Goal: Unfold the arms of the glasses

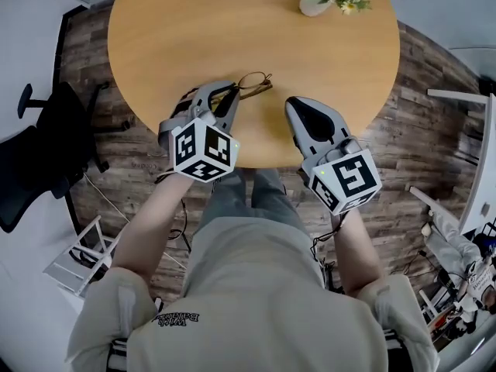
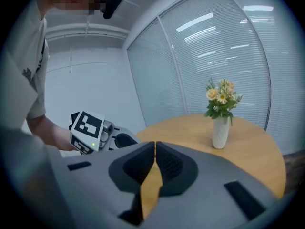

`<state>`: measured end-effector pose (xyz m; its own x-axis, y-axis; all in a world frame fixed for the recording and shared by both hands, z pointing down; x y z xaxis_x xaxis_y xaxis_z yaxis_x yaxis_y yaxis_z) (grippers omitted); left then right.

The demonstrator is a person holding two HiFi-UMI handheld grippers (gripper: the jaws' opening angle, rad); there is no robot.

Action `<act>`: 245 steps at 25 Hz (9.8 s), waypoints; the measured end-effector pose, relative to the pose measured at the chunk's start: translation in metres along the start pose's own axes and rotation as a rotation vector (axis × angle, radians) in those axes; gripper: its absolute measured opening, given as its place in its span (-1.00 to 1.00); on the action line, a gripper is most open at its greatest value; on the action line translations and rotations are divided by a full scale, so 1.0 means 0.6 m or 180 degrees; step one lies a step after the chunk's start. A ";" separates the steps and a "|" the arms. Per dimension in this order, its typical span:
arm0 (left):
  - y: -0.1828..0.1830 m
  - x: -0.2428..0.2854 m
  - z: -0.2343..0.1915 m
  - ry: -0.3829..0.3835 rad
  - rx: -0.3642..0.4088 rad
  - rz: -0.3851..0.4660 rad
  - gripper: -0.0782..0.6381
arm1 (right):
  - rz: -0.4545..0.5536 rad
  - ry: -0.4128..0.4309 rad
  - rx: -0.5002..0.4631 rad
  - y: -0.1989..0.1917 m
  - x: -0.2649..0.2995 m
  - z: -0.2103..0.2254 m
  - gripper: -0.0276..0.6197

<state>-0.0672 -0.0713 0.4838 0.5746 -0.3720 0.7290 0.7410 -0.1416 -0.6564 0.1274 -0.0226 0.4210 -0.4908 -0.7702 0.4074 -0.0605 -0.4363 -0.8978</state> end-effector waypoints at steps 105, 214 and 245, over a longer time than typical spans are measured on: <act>0.133 -0.331 -0.008 0.0466 -0.0931 0.2256 -0.66 | 0.1112 0.0735 -0.1352 0.331 -0.151 -0.099 -0.80; 0.098 -0.335 -0.063 0.0825 -0.1740 0.2445 -0.67 | 0.0282 0.0376 0.0575 0.084 -0.028 -0.088 -0.74; 0.166 -0.473 -0.115 0.1380 -0.1080 0.2746 -0.67 | 0.1784 -0.0262 -0.0650 0.355 -0.222 -0.059 -0.74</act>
<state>-0.1807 -0.0431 0.1982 0.6407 -0.7603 -0.1068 -0.0418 0.1043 -0.9937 0.1493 0.0034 0.1693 -0.4277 -0.8941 -0.1329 0.0182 0.1385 -0.9902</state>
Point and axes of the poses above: the fingertips, and each gripper's own axes: x forward along the fingers, z to its right, y out of its top, the point moved 10 cm from there along -x, backward along the fingers, and after that the axes turned 8 degrees about -y, right-handed, at the moved point
